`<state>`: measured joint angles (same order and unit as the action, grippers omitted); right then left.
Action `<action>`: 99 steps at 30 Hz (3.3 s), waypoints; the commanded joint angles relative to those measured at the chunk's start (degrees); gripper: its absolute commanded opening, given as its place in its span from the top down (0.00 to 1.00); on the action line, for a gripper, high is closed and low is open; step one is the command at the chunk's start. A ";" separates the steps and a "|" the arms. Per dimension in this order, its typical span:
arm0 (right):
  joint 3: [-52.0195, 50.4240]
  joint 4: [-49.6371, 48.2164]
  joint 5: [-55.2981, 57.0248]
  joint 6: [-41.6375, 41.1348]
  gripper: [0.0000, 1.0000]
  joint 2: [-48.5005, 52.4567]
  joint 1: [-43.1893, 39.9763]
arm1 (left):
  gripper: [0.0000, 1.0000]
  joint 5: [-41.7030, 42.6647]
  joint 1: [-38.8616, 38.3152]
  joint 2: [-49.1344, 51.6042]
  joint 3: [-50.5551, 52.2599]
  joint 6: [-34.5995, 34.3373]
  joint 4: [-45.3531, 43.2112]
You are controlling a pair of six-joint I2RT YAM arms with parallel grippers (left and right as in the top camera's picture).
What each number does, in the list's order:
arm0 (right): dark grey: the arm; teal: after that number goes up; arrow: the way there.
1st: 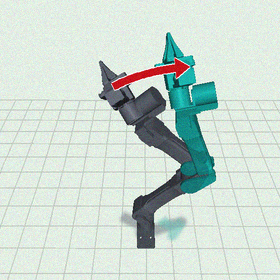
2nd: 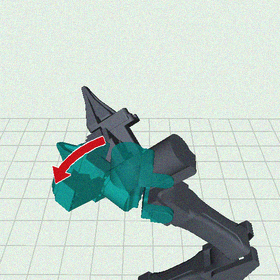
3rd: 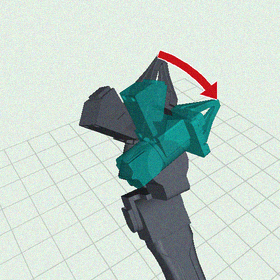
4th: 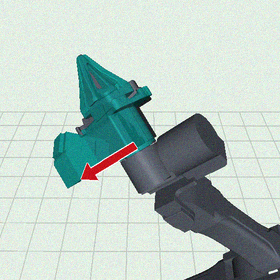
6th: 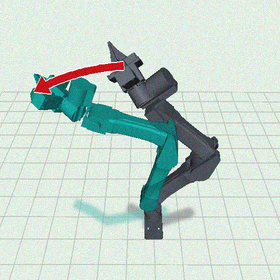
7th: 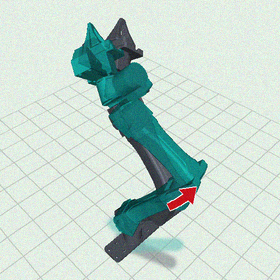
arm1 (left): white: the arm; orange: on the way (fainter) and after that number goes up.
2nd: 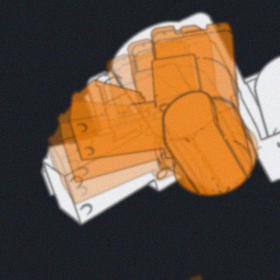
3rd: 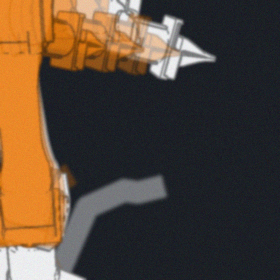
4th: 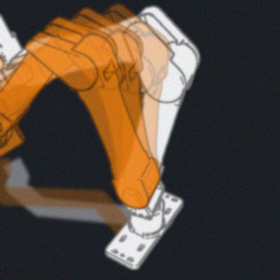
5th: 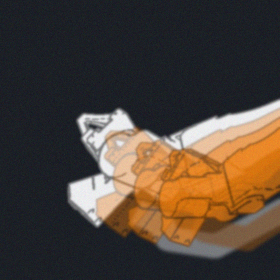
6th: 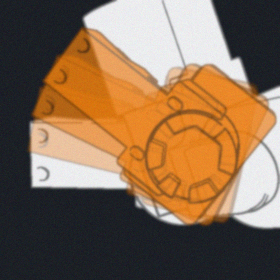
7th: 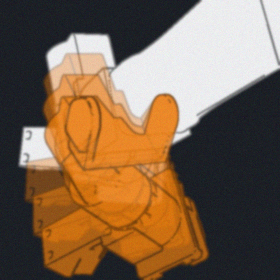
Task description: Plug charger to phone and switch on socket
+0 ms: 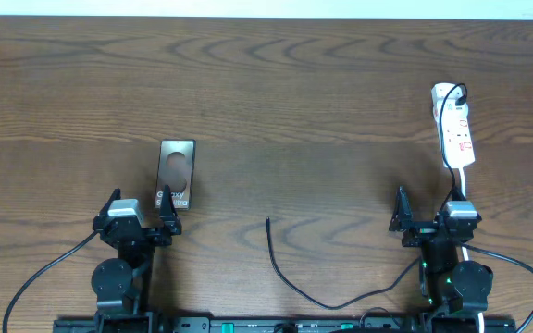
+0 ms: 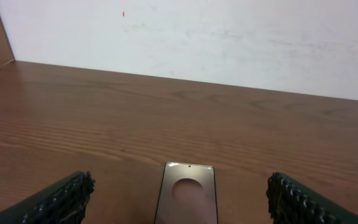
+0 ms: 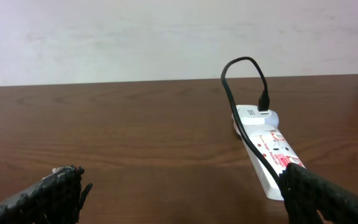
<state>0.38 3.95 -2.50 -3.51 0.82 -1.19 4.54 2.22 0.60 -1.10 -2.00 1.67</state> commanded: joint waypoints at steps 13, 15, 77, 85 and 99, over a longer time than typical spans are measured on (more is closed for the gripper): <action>-0.07 0.33 0.85 -0.72 0.01 -0.28 0.52 | 0.09 0.57 0.22 -0.37 0.87 -0.68 2.12; -0.07 0.33 0.85 -0.72 0.01 -0.28 0.52 | 0.09 0.57 0.22 -0.37 0.87 -0.68 2.12; -0.07 0.33 0.85 -0.72 0.01 0.04 0.52 | 0.00 4.00 0.22 97.98 -84.52 4.70 63.17; -0.07 0.33 0.85 -0.72 0.01 0.04 0.52 | 0.01 4.02 0.22 98.09 -81.46 4.17 60.81; -0.07 0.33 0.85 -0.72 0.01 0.04 0.52 | 0.01 3.67 -0.39 98.29 -67.14 3.76 48.96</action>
<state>0.38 4.01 -1.69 -3.68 1.06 -1.19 8.64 2.20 98.50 -69.76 1.74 50.96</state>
